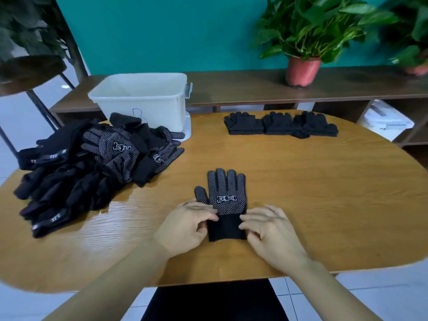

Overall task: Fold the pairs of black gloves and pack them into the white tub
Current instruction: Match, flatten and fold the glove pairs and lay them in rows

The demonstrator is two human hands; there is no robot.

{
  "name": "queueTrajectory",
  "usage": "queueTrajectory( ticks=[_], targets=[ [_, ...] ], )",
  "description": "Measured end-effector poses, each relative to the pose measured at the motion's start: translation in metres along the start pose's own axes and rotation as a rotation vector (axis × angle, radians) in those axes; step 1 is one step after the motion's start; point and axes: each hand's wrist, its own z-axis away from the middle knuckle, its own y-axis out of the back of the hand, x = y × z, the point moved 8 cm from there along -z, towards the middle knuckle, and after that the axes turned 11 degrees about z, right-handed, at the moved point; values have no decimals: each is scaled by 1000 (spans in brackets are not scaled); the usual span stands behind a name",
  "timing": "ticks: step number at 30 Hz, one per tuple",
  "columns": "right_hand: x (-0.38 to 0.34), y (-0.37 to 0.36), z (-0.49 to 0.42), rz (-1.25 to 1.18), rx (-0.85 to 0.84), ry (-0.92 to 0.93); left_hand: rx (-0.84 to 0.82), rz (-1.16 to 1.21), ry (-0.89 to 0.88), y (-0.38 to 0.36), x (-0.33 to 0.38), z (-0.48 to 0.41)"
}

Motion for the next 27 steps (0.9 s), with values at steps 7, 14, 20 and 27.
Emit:
queueTrajectory(
  ticks=[7,14,20,27],
  targets=[
    [-9,-10,-48,149,-113,-219,-132,-222,54,-14,7,-34],
    [-5,-60,-40,272,-524,-205,-351,-440,138,-35,-20,-20],
    [-4,-62,-40,308,-567,-203,-349,-450,144,-35,-21,-20],
    [-12,-34,-60,263,-500,-177,-166,-35,241,-4,-25,-30]
  ],
)
